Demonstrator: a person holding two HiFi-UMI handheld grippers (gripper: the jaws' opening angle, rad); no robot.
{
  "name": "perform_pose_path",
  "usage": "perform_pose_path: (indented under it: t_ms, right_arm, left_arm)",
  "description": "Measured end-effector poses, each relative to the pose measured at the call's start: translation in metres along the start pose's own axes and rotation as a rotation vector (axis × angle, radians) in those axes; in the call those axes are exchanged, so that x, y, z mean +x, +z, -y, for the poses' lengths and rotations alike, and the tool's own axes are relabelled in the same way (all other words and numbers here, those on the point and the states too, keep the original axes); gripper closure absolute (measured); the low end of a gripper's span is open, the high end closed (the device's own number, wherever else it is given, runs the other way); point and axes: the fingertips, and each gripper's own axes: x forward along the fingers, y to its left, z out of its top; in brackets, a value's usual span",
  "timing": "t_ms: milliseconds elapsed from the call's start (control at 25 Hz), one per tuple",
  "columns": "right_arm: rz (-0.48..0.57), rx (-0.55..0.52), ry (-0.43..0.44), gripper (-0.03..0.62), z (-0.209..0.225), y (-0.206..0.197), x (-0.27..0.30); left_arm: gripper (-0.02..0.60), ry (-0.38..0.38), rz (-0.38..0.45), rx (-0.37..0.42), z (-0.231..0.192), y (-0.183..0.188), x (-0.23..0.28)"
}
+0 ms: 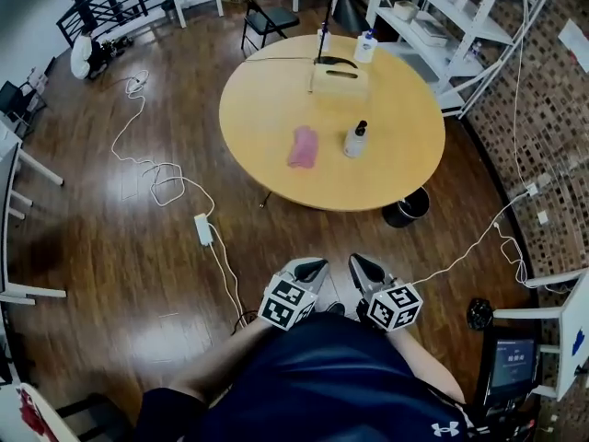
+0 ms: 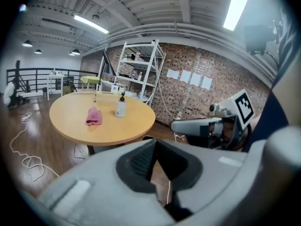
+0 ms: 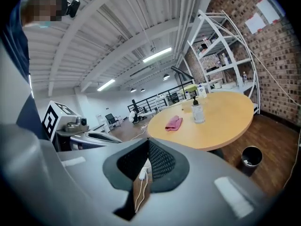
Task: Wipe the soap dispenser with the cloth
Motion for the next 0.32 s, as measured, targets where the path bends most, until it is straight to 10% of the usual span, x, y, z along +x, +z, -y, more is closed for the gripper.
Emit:
perform_pose_path:
  t_ms: [320]
  right_arm:
    - [-0.016,-0.066,-0.029,0.585,-0.01,-0.021,-0.003]
  left_arm:
    - [0.578,-0.031,-0.037,-0.007,0.005,-0.023,0.002]
